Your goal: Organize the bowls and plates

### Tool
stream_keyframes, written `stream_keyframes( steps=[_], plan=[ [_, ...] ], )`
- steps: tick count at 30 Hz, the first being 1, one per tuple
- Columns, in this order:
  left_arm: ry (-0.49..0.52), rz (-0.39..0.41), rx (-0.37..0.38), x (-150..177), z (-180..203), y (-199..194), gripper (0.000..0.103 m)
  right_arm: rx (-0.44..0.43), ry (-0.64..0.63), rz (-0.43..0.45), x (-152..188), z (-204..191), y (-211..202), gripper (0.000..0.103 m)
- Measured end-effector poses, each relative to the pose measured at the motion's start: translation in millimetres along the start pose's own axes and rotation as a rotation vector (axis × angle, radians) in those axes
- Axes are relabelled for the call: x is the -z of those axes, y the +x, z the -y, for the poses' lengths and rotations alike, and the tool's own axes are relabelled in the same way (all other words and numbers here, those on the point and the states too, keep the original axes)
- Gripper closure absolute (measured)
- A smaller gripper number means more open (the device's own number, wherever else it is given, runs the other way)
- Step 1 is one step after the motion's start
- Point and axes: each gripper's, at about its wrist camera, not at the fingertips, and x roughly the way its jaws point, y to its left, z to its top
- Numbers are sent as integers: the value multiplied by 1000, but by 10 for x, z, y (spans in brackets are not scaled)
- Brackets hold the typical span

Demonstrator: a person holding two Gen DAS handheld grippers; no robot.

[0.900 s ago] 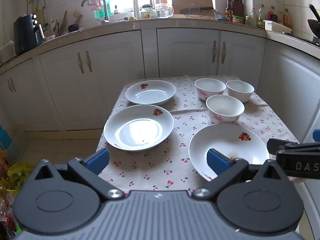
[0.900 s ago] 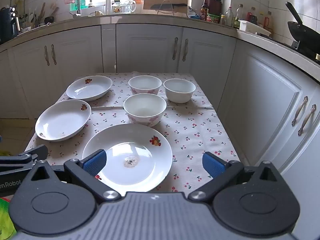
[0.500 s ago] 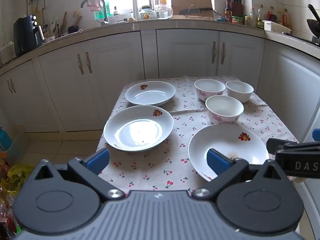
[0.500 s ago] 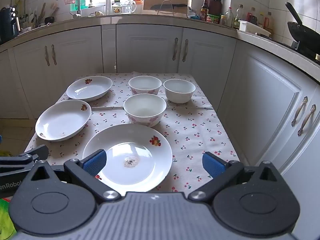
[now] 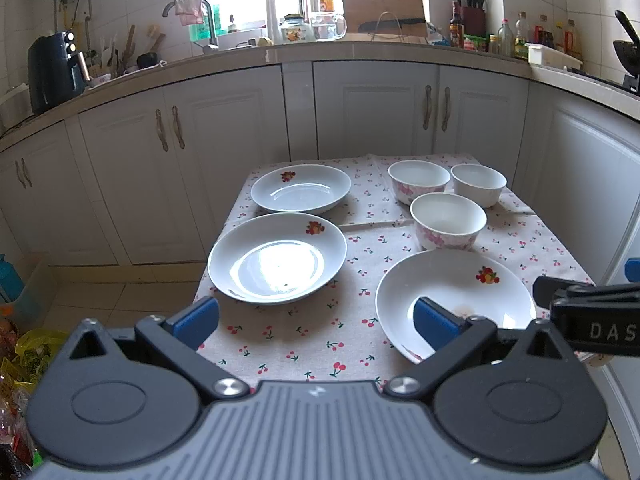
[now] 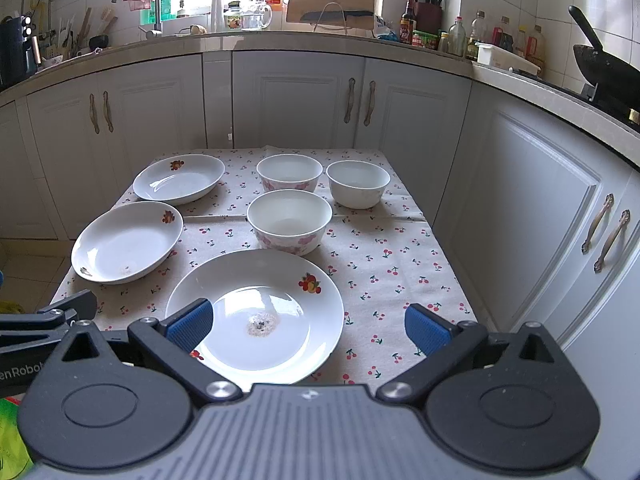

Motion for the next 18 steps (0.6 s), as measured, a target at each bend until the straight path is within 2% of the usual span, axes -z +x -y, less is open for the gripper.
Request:
stream_keyframes(
  steps=[18],
  plan=[
    [-5, 7, 0, -32, -14, -74, 1, 1, 4, 8, -5, 1, -36, 0]
  ],
)
